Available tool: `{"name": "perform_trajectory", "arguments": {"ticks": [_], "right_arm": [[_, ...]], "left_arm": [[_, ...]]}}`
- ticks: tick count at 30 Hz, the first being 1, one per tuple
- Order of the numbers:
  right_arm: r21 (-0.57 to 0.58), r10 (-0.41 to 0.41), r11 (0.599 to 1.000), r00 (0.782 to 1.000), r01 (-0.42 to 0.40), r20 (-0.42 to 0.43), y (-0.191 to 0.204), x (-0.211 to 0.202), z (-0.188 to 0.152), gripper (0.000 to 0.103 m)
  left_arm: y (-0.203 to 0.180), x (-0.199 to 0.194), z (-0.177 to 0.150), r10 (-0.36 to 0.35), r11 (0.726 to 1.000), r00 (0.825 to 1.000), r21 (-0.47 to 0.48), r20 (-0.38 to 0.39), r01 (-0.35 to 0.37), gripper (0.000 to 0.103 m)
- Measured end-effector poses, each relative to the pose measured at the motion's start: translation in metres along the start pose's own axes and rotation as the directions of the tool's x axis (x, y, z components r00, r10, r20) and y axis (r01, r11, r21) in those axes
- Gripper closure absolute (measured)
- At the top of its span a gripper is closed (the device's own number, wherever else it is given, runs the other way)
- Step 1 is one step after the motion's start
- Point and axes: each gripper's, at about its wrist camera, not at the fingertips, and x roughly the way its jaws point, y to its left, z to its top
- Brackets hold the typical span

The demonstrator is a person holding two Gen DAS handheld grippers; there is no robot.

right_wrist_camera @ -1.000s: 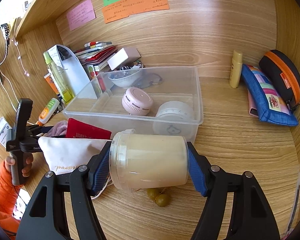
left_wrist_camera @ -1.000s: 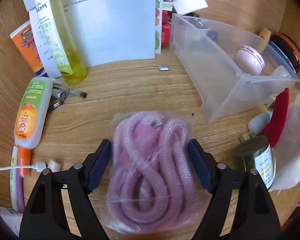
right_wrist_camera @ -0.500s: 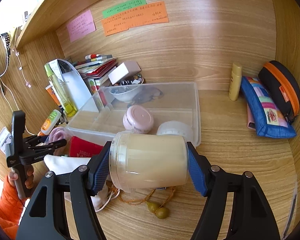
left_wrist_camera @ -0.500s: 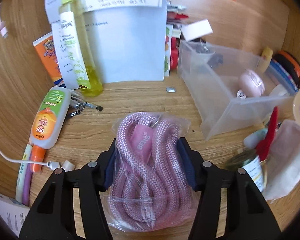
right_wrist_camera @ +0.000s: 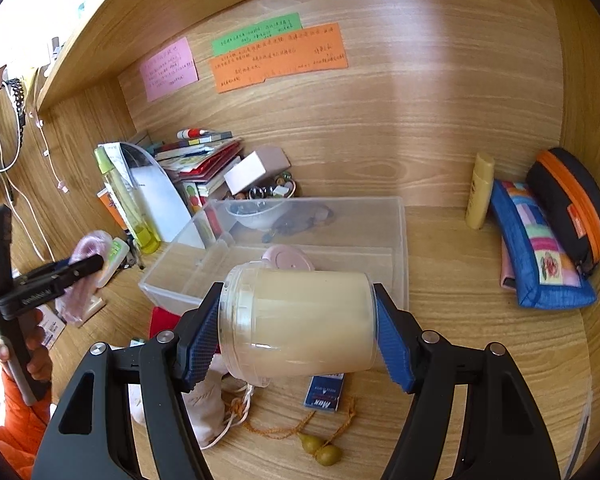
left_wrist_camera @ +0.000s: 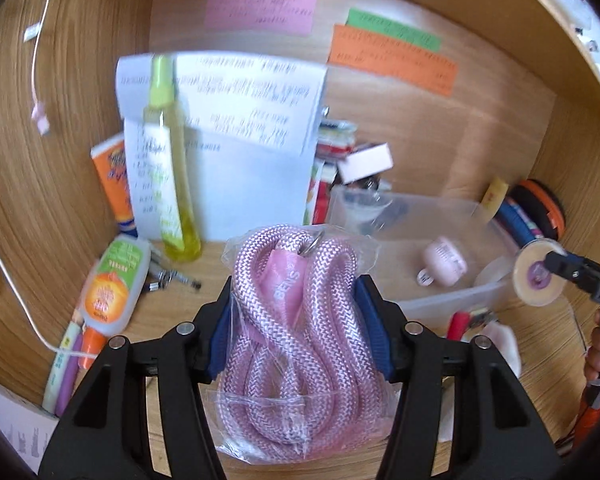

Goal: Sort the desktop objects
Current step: 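Lift the pink rope and cream jar into the clear box and release both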

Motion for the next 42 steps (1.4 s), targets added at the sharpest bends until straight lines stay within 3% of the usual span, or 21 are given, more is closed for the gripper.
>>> {"name": "perform_trajectory", "arguments": {"ticks": [6, 16, 29, 42], "right_arm": [[0.018, 0.0, 1.0, 1.0, 0.0, 0.011, -0.009, 0.006, 0.012, 0.037], [0.001, -0.004, 1.0, 1.0, 0.004, -0.012, -0.013, 0.036, 0.039, 0.037], [0.034, -0.016, 0.999, 0.999, 0.018, -0.039, -0.025, 0.068, 0.05, 0.037], [0.014, -0.041, 0.999, 0.994, 0.043, -0.099, -0.033, 0.095, 0.04, 0.037]], "left_arm": [[-0.009, 0.003, 0.018, -0.025, 1.0, 1.0, -0.007, 0.016, 0.025, 0.047], [-0.028, 0.031, 0.047, -0.117, 0.993, 0.993, -0.02, -0.033, 0.117, 0.047], [-0.054, 0.062, 0.075, -0.141, 0.99, 0.988, -0.023, -0.057, 0.139, 0.047], [-0.078, 0.114, 0.06, -0.126, 0.991, 0.979, 0.018, -0.16, 0.131, 0.047]]}}
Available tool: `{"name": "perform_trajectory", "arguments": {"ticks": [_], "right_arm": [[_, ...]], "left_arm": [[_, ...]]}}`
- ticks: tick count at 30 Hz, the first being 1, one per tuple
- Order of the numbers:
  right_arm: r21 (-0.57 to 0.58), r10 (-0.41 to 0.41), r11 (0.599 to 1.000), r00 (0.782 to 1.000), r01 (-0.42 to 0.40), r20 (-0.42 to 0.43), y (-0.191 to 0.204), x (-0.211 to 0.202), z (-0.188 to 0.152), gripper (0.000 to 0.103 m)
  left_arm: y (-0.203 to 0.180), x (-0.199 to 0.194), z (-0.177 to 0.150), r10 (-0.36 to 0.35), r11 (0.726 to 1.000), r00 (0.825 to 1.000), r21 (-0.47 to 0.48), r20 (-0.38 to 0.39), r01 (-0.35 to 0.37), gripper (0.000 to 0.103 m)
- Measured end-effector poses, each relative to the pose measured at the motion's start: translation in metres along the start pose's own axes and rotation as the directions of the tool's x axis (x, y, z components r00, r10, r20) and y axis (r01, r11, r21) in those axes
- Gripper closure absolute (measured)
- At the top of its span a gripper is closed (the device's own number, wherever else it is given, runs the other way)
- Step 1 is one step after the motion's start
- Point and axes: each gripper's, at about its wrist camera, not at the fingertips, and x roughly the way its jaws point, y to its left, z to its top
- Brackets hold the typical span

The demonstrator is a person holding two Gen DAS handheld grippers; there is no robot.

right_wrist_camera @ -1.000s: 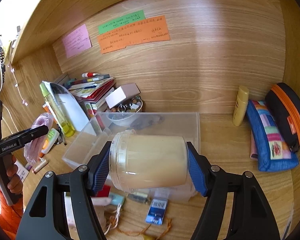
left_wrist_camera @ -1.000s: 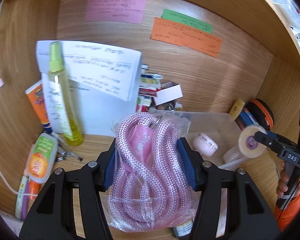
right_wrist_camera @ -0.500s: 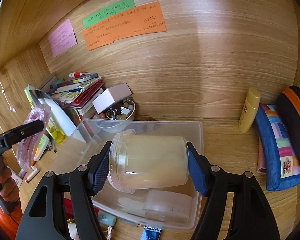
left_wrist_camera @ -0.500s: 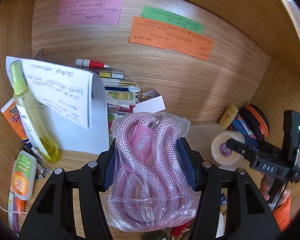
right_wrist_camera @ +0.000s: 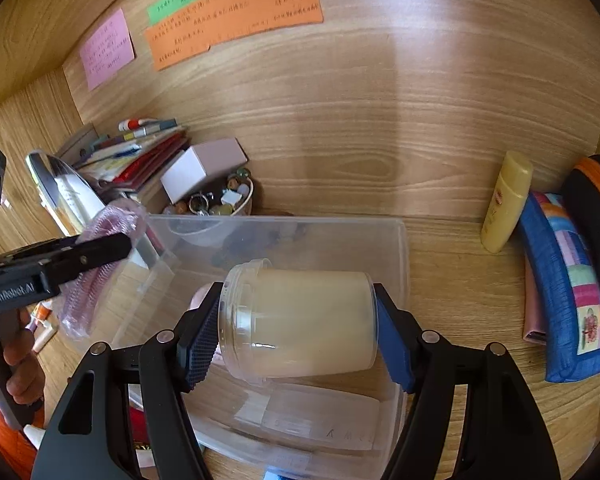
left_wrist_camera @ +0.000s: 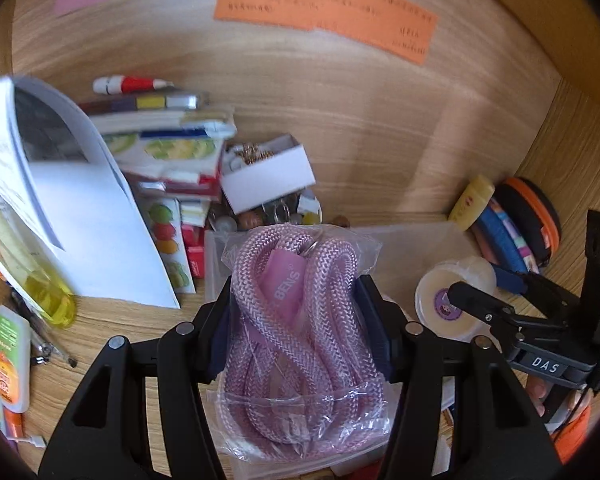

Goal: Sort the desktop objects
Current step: 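Lift the pink rope and cream jar into the clear box and release both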

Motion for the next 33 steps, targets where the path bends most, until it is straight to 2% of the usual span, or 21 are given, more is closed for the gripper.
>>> {"name": "perform_trajectory", "arguments": {"ticks": [5, 8, 14, 25, 29, 30, 33], "right_arm": [[-0.004, 0.0, 1.0, 1.0, 0.0, -0.021, -0.002, 0.006, -0.003, 0.037], [-0.02, -0.007, 1.0, 1.0, 0.007, -0.024, 0.001, 0.007, -0.004, 0.037], [-0.042, -0.021, 0.999, 0.999, 0.019, -0.031, 0.003, 0.008, -0.007, 0.037], [-0.147, -0.087, 0.986, 0.994, 0.076, -0.063, 0.022, 0.018, -0.016, 0.036], [-0.164, -0.117, 0.98, 0.993, 0.111, -0.025, 0.026, 0.013, -0.015, 0.036], [-0.164, -0.123, 0.979, 0.992, 0.118, -0.018, 0.026, 0.012, -0.014, 0.032], [-0.145, -0.094, 0.985, 0.996, 0.094, 0.003, 0.024, 0.005, -0.011, 0.028]], "left_arm": [[-0.005, 0.013, -0.008, 0.006, 1.0, 0.999, 0.03, -0.035, -0.005, 0.047], [-0.008, 0.017, -0.01, -0.012, 0.999, 0.999, 0.049, -0.05, 0.015, 0.055], [-0.01, 0.027, -0.015, 0.016, 0.998, 0.997, 0.069, -0.073, -0.011, 0.055], [-0.016, 0.018, -0.017, 0.019, 0.993, 0.999, 0.12, -0.044, -0.014, 0.054], [-0.018, 0.014, -0.017, 0.017, 0.991, 0.999, 0.132, -0.031, -0.013, 0.054], [-0.017, 0.012, -0.018, 0.016, 0.991, 1.0, 0.132, -0.027, -0.013, 0.054], [-0.017, 0.006, -0.017, 0.013, 0.991, 1.0, 0.13, -0.013, -0.012, 0.047]]}}
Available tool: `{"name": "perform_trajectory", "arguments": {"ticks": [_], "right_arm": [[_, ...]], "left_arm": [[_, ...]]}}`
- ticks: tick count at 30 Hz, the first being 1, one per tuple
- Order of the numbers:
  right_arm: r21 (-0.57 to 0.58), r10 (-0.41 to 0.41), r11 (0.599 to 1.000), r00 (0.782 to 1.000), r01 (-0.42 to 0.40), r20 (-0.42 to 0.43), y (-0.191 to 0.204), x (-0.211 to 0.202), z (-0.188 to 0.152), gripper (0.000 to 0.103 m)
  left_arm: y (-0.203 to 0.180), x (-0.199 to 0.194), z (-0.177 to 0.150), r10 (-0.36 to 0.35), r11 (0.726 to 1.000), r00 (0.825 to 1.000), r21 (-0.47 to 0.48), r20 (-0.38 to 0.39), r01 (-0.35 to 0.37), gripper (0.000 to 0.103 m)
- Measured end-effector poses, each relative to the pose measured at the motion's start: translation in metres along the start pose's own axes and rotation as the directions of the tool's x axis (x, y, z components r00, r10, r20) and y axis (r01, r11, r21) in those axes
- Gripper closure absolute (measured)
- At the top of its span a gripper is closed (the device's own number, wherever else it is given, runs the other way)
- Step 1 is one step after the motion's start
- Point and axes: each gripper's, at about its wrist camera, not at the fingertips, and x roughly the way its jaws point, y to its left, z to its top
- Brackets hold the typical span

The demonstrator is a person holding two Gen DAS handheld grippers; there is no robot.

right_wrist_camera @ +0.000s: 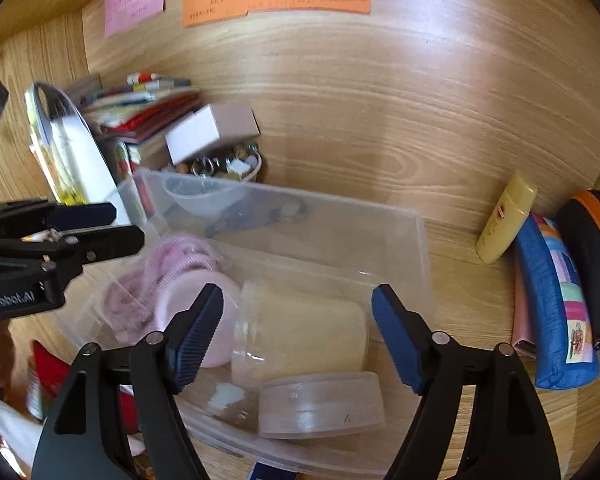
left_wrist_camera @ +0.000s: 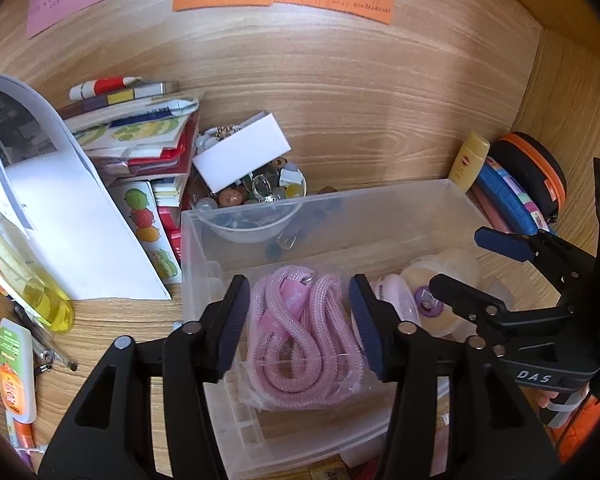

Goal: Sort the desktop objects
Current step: 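Lift the pink rope and cream jar into the clear box and release both, then grasp the dark green glass jar with the left gripper while the right grasps the gourd charm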

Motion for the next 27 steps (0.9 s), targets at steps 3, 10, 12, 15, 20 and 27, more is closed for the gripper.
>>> {"name": "perform_trajectory", "arguments": {"ticks": [3, 10, 12, 15, 20, 27], "right_arm": [[0.01, 0.019, 1.0, 1.0, -0.019, 0.018, 0.0, -0.009, 0.005, 0.027], [-0.012, 0.006, 1.0, 0.995, -0.004, 0.099, 0.009, -0.044, 0.01, 0.021], [-0.034, -0.01, 0.999, 0.992, 0.015, 0.128, 0.016, -0.057, 0.008, 0.019], [-0.052, -0.011, 0.998, 0.99, 0.019, 0.138, 0.022, -0.07, 0.001, 0.014], [-0.075, -0.014, 0.997, 0.99, 0.025, 0.139, 0.032, -0.086, -0.015, 0.013], [-0.119, -0.09, 0.987, 0.982, 0.11, 0.164, 0.043, -0.1, -0.042, 0.013]], "left_arm": [[0.001, -0.008, 0.0, -0.002, 1.0, 1.0, -0.001, 0.012, 0.002, 0.043], [0.005, -0.043, -0.005, 0.001, 1.0, 0.998, -0.005, 0.067, 0.0, 0.029], [0.007, -0.054, -0.009, 0.005, 1.0, 0.996, -0.006, 0.085, -0.005, 0.029], [0.01, -0.063, -0.017, 0.01, 1.0, 0.997, -0.004, 0.082, -0.009, 0.029], [0.014, -0.072, -0.034, 0.014, 1.0, 0.999, -0.001, 0.047, -0.014, 0.029], [0.018, -0.08, -0.062, 0.038, 0.999, 0.999, 0.011, 0.007, -0.038, 0.029]]}}
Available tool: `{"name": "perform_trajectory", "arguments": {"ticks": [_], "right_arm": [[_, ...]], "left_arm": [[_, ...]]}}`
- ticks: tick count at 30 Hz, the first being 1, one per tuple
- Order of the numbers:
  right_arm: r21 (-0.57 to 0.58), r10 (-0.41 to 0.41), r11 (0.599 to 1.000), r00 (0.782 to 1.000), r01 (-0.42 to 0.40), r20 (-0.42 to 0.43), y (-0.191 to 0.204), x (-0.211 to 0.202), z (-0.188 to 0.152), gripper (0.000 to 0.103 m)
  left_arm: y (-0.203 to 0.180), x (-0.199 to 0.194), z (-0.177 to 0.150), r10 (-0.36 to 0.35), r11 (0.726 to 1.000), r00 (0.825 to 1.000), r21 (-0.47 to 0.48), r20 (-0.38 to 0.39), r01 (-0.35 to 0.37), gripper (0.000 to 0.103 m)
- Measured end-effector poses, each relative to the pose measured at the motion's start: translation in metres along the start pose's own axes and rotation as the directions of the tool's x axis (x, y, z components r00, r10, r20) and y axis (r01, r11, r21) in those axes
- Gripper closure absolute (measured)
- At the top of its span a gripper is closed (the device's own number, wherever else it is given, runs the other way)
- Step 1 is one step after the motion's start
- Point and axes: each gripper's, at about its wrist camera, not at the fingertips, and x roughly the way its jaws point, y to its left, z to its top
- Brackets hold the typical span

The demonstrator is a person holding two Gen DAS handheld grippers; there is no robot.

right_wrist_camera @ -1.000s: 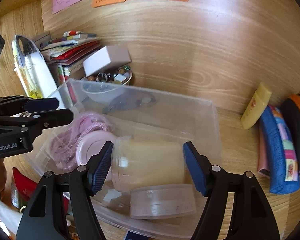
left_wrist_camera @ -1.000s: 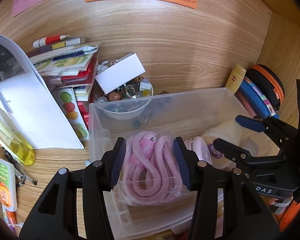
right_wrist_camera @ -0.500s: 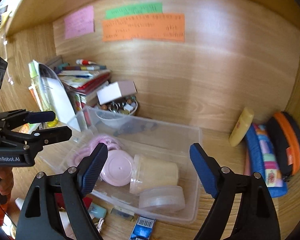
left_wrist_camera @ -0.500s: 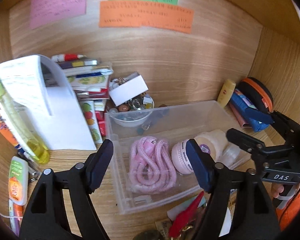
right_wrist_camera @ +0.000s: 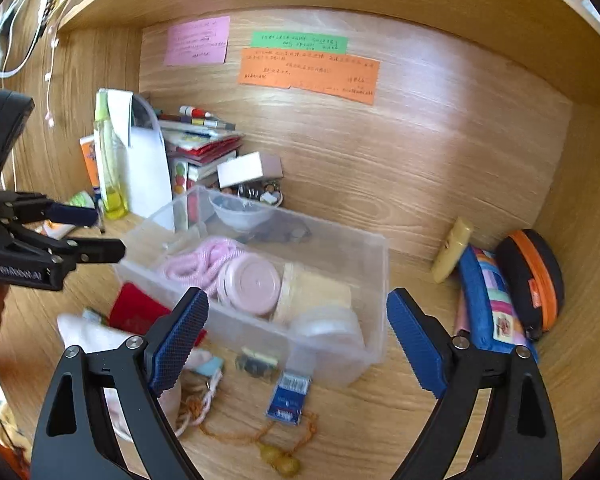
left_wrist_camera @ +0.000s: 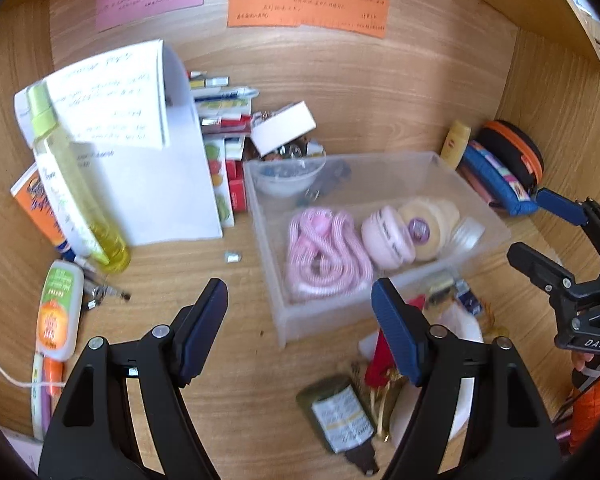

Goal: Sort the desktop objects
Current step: 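Grasp the dark green glass jar with the left gripper while the right grasps the gourd charm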

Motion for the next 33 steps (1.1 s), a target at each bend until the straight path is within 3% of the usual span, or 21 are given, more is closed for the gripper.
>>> {"name": "perform_trajectory", "arguments": {"ticks": [10, 15, 20, 27, 33], "right_arm": [[0.073, -0.034, 0.997, 0.995, 0.041, -0.093, -0.008, -0.003, -0.038, 0.013], [0.124, -0.061, 0.989, 0.991, 0.076, -0.119, -0.016, -0.006, -0.059, 0.013], [0.184, -0.028, 0.981, 0.985, 0.06, -0.167, -0.021, -0.005, -0.079, 0.013], [0.234, -0.025, 0.969, 0.972, 0.082, -0.235, -0.028, -0.002, -0.1, 0.015], [0.209, 0.018, 0.977, 0.961, 0.042, -0.277, -0.02, 0.009, -0.1, 0.034]], "left_arm": [[0.007, 0.007, -0.035, -0.052, 0.998, 0.994, -0.046, -0.091, 0.048, 0.029], [0.012, 0.02, -0.052, -0.135, 0.987, 0.978, -0.105, -0.162, 0.119, 0.029], [0.01, 0.033, -0.061, -0.165, 0.982, 0.965, -0.125, -0.204, 0.141, 0.029], [0.007, 0.042, -0.063, -0.17, 0.981, 0.963, -0.128, -0.208, 0.145, 0.029], [0.011, 0.043, -0.065, -0.179, 0.978, 0.965, -0.141, -0.194, 0.153, 0.031]]}}
